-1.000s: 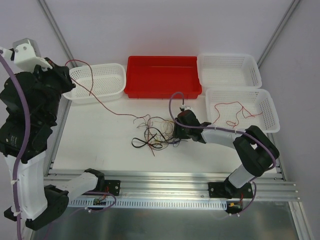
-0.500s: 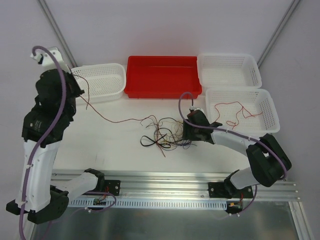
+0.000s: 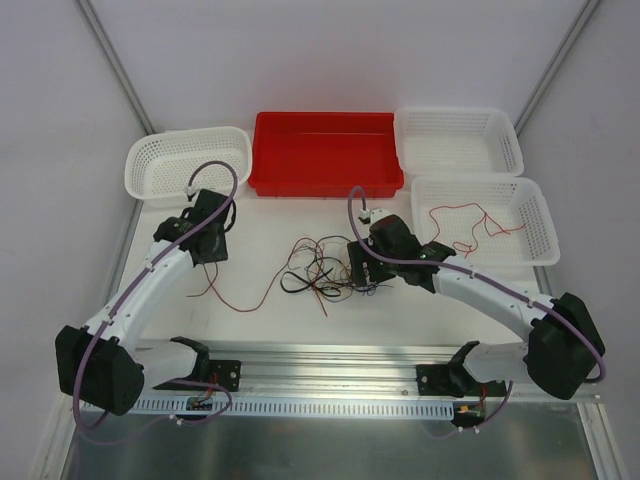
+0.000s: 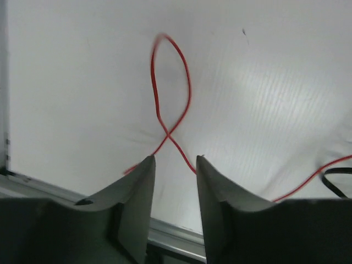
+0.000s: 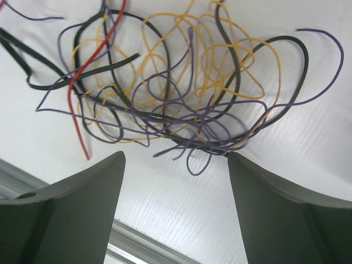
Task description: Untangle the cables
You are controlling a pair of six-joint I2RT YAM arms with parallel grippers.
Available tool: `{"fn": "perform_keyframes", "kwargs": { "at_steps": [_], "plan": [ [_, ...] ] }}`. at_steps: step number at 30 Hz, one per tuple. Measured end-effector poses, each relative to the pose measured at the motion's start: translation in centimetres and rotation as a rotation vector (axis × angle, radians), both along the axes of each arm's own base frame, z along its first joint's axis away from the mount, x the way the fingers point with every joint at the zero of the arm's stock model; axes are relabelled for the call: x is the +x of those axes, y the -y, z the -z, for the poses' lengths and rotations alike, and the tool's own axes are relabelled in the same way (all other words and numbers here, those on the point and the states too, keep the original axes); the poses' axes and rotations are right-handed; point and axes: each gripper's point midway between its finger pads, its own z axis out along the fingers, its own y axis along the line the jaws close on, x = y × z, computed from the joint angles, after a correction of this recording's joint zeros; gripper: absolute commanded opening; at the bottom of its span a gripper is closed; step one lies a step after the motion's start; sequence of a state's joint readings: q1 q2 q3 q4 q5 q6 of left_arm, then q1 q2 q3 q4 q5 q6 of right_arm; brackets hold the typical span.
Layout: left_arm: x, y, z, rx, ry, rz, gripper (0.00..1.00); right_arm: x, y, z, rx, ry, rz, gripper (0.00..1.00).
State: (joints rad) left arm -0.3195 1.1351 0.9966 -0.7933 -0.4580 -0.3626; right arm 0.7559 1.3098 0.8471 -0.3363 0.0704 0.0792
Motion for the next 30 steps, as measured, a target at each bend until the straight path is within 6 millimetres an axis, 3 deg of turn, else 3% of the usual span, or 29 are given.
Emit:
{"fn": "perform_keyframes", "kwargs": {
  "at_steps": [3, 6, 8, 13, 20, 24, 30],
  "plan": [
    [-0.5, 0.9, 1.9, -0.03, -0.073, 0.043, 0.69, -0.6, -0.3, -0.9, 0.015, 0.016, -0.044, 0.82],
    [-0.2, 2.5, 2.2, -0.091, -0.086, 0.11, 0.79, -1.1, -0.5, -1.5, 0.024, 0.022, -0.076, 0.83],
    [0.0, 3.8, 2.3, -0.145, -0.091, 0.177, 0.81, -1.3, -0.7, -1.8, 0.037, 0.024, -0.099, 0.84],
    [0.5, 7.2, 3.3, -0.258, -0.134, 0.325, 0.81, -1.8, -1.4, -2.4, 0.069, 0.028, -0.148, 0.84],
    [0.7, 12.0, 7.4, -0.307, -0.309, 0.499, 0.72, -2.3, -2.1, -2.6, 0.095, 0.022, -0.186, 0.86],
    [0.8, 13.3, 9.7, -0.302, -0.393, 0.547, 0.63, -2.4, -2.6, -2.8, 0.115, 0.024, -0.204, 0.86],
    [1.1, 13.5, 11.9, -0.287, -0.462, 0.542, 0.5, -2.1, -3.7, -2.2, 0.135, 0.01, -0.213, 0.86]
  ]
}}
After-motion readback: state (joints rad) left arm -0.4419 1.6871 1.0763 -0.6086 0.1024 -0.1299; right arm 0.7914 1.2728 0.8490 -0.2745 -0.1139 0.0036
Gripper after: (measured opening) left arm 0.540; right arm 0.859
